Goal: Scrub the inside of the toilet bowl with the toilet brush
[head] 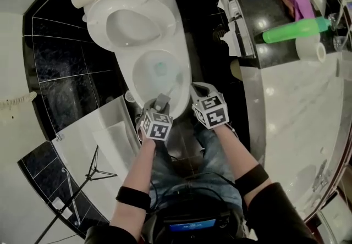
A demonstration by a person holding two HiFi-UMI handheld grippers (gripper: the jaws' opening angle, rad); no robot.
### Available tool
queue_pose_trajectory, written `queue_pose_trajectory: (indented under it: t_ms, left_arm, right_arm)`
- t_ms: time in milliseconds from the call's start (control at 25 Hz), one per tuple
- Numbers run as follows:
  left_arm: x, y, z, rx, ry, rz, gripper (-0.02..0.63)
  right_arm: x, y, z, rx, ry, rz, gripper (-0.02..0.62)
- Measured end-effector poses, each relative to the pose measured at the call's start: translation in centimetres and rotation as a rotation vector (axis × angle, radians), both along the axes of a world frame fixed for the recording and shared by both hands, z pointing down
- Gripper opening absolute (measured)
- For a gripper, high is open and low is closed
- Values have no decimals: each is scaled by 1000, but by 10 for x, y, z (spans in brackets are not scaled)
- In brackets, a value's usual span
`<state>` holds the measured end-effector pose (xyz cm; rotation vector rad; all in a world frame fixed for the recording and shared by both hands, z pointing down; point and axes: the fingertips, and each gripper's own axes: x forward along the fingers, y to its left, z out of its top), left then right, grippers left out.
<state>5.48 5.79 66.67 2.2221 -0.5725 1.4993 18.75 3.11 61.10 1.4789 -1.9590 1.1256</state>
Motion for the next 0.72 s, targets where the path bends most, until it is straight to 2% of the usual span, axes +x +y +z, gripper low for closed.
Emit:
queue_pose_trajectory:
  t_ms: [400, 520, 720]
  left_arm:
    - [-12, -17, -92, 74, -41, -29, 178]
    - [-16, -20, -127, 104, -36, -66, 178]
    - [-29, -12, -183, 132, -52, -126, 178]
  right_arm:
    - [-4, 4, -89, 120, -16, -66, 6]
    - [-8, 4, -118, 169, -8, -116, 6]
    - [-18, 27, -159, 177, -26, -175, 6]
